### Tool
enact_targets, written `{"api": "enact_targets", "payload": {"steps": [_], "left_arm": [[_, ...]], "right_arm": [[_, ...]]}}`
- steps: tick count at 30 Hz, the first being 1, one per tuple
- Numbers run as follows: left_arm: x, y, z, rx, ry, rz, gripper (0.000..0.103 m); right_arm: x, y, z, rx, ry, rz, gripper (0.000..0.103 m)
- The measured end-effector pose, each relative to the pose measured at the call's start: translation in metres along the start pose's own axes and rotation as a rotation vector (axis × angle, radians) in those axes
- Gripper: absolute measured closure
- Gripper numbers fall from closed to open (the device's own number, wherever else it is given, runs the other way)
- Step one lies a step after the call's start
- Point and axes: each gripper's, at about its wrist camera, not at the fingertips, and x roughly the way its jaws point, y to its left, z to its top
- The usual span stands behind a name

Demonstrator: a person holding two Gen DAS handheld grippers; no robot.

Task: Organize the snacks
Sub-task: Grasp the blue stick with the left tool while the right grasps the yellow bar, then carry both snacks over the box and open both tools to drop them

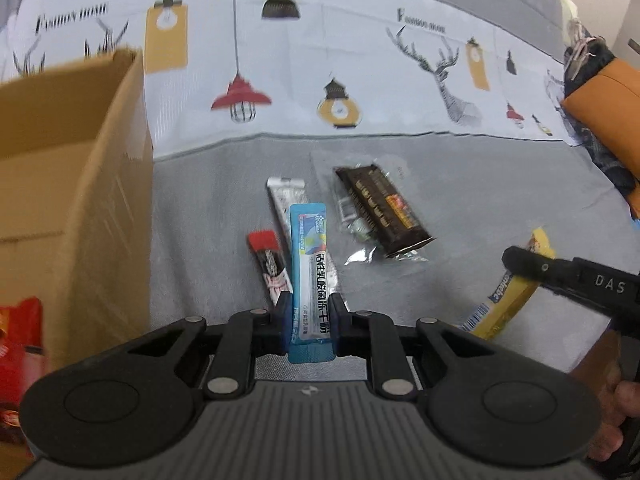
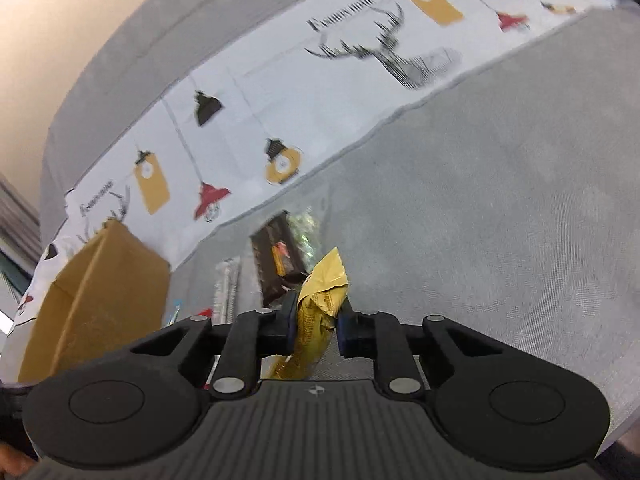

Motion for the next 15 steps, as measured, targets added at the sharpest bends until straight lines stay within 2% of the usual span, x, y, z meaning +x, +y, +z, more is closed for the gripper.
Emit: {"api": "enact_targets", "payload": {"steps": [6,11,15], "left_arm": [[-0.047,-0.002,0.001,0.008,-0.052,0.002,0.083],[-0.092,0.012,-0.003,-0.002,-0.106,0.0,0.083],[-0.131,0.031,-0.008,-0.004,-0.145,-0.001,0.083]], "right_arm": [[-0.037,0.035,-0.007,-0.165,-0.062,-0.036,0.087],[-0.062,0.059,-0.02,-0.153,-0.082,-0.027,0.087],[-0.089,0.098,-0.031,-0.16,-0.118,0.018,0.087]]}}
